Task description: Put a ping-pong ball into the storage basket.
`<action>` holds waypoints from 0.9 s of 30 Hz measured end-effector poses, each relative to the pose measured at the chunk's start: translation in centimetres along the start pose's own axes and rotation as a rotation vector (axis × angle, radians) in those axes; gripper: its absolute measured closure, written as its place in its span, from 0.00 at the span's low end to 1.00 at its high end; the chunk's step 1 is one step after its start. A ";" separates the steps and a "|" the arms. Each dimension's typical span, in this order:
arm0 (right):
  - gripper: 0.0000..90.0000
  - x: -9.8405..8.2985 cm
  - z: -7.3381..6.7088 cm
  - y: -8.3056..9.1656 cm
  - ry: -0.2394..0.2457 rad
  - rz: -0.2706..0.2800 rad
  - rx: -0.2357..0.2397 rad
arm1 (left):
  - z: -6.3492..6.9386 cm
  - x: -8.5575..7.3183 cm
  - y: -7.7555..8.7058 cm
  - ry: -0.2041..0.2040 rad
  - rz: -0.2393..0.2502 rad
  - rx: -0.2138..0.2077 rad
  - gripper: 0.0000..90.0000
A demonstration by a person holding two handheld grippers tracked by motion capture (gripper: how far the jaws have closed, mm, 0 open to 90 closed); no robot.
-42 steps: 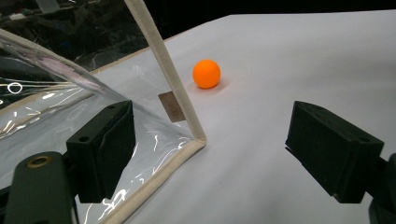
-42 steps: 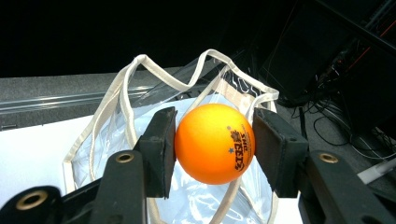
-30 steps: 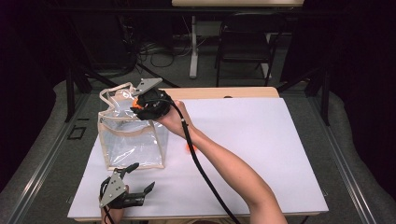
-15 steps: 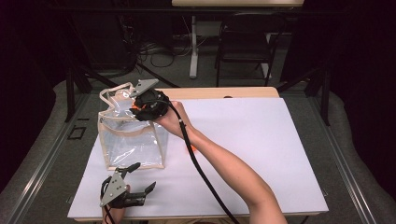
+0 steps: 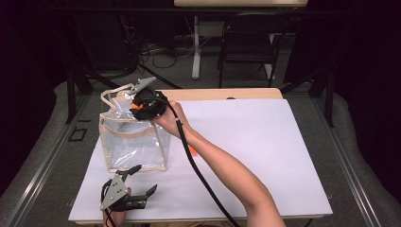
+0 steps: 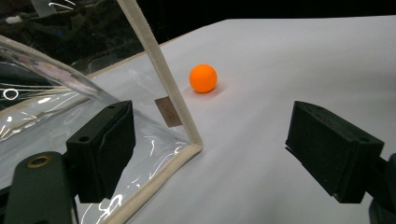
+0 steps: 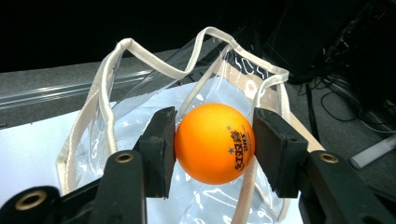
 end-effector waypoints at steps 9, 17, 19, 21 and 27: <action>0.56 -0.2 -0.3 -0.6 -0.013 -0.019 0.021 | 0.0 0.0 0.0 -0.003 0.000 0.003 0.17; 0.43 -0.2 0.3 -0.2 -0.059 -0.006 0.029 | 0.0 0.0 0.1 -0.002 -0.004 0.001 0.17; 0.35 -0.3 0.4 -0.1 -0.067 -0.011 0.036 | 0.0 0.0 0.0 0.004 -0.004 0.001 0.17; 0.29 -0.4 0.5 0.3 -0.068 -0.013 0.040 | 0.0 0.0 -0.1 0.002 -0.005 -0.002 0.17; 0.16 -0.6 1.0 1.8 -0.089 0.011 0.092 | 0.0 0.0 0.0 0.002 -0.006 -0.002 0.17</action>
Point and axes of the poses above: each handheld gripper's, and its own axes: y roughly backward along the jaws, x roughly out of its top, z roughly to its right, the point moved 2 cm from there along -y, roughly forward along the jaws, and after that the axes turned 2 degrees about -y, right-handed, at the moved point
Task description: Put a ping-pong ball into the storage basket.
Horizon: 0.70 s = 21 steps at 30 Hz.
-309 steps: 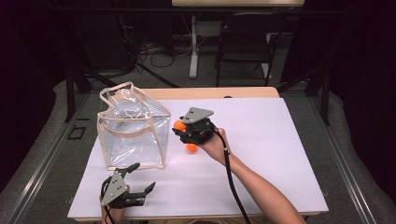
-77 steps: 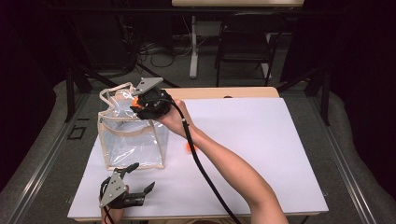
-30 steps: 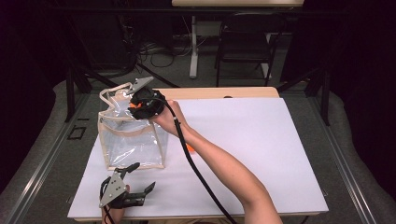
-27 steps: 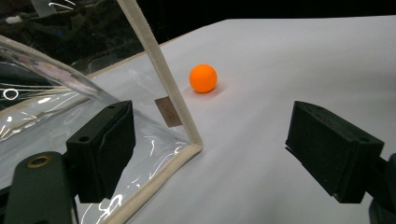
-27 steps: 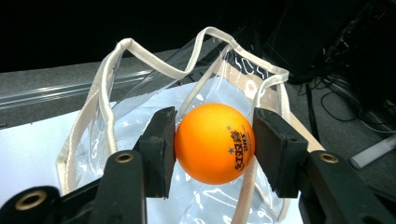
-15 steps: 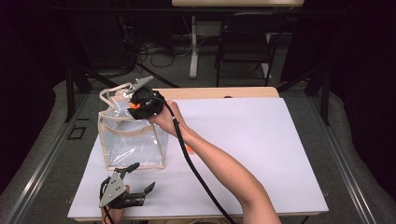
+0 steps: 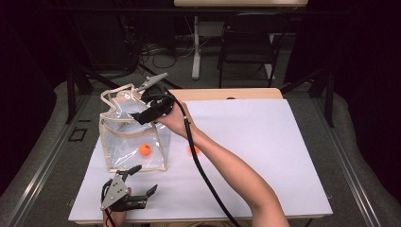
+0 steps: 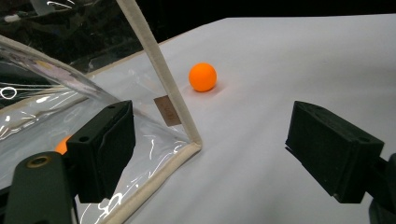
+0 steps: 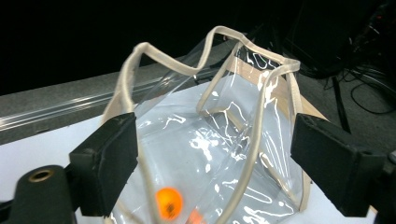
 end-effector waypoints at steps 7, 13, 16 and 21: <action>0.10 -0.2 -0.3 1.7 0.019 0.009 0.036 | 0.0 0.0 0.0 -0.002 -0.001 -0.001 0.17; 0.09 -0.4 0.0 2.8 0.020 0.012 0.044 | 0.0 0.0 0.0 0.002 0.000 0.001 0.17; 0.09 -0.7 0.2 3.3 0.015 0.018 0.046 | 0.0 0.0 0.0 0.000 -0.001 -0.001 0.17; 0.08 -1.4 0.5 4.1 0.009 0.023 0.049 | 0.0 0.0 0.0 0.001 -0.001 0.002 0.17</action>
Point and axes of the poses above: each handheld gripper's, and its own axes: y roughly backward along the jaws, x roughly out of its top, z roughly to its right, the point moved 2 cm from there along -y, roughly forward along the jaws, and after that the axes turned 2 degrees about -y, right-handed, at the moved point
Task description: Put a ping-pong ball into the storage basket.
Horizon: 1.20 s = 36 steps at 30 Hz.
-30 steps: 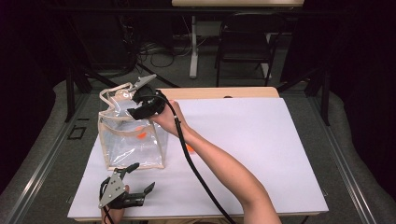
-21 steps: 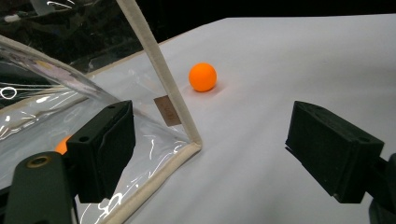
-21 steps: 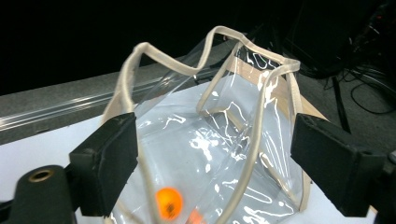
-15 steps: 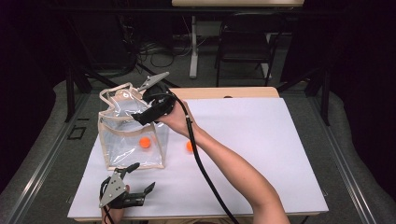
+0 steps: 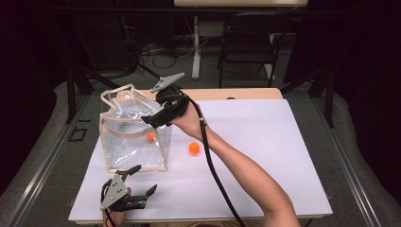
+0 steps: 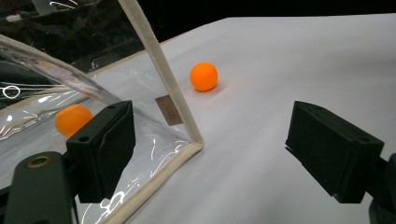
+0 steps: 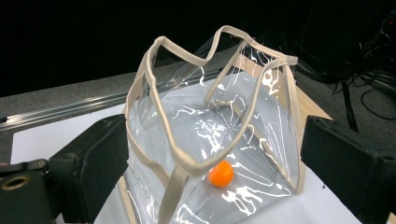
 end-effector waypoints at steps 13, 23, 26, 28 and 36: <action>0.06 -2.4 0.1 1.7 -0.005 -0.016 0.014 | -0.1 0.0 -0.2 0.008 0.006 -0.004 0.17; 0.06 -5.9 1.1 2.7 -0.012 -0.057 -0.019 | -0.1 0.0 -0.1 0.007 0.005 -0.001 0.17; 0.06 -6.8 1.4 3.1 -0.024 -0.053 -0.025 | -0.1 0.0 0.0 0.007 0.007 0.001 0.17; 0.06 -7.4 1.5 3.4 -0.024 -0.052 -0.030 | -0.1 0.0 -0.1 0.010 0.007 0.004 0.17; 0.06 -9.8 1.6 4.1 -0.037 -0.051 -0.041 | 0.0 0.0 -0.1 0.006 0.003 0.003 0.17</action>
Point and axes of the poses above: each handheld gripper's, and its own axes: y roughly backward along the jaws, x roughly out of its top, z roughly to its right, the point moved 2 cm from there along -y, roughly forward along the jaws, and after that the axes turned 2 degrees about -y, right-handed, at the moved point
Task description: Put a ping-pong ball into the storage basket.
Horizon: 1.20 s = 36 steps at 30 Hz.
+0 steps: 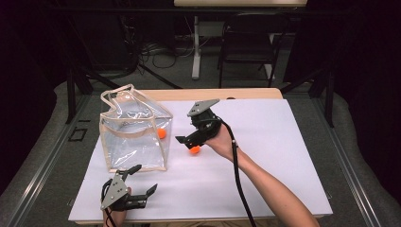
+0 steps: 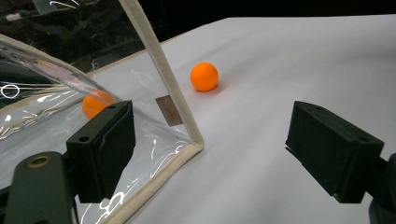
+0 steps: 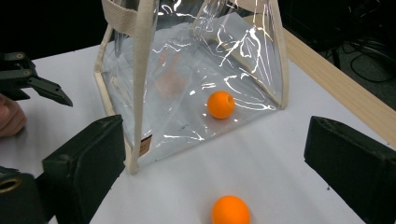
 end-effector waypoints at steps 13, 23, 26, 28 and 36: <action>0.05 -4.0 0.0 0.6 -0.003 -0.004 -0.023 | 0.0 0.1 0.2 -0.008 0.005 0.005 0.17; 0.04 -6.8 0.2 0.9 -0.020 -0.019 -0.037 | 0.1 0.0 0.2 -0.006 0.005 0.009 0.17; 0.03 -7.3 0.3 1.1 -0.017 -0.035 -0.044 | 0.0 0.1 0.0 -0.001 0.011 0.004 0.17; 0.03 -7.7 0.3 1.3 -0.024 -0.033 -0.046 | 0.0 0.0 -0.1 0.000 0.002 -0.001 0.17; 0.01 -9.2 0.0 2.1 -0.030 -0.036 -0.067 | 0.1 0.1 0.2 -0.003 0.011 0.008 0.17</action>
Point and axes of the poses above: each handheld gripper's, and its own axes: y roughly backward along the jaws, x roughly out of its top, z roughly to its right, the point moved 2 cm from there along -y, roughly forward along the jaws, and after that the axes turned 2 degrees about -y, right-handed, at the moved point
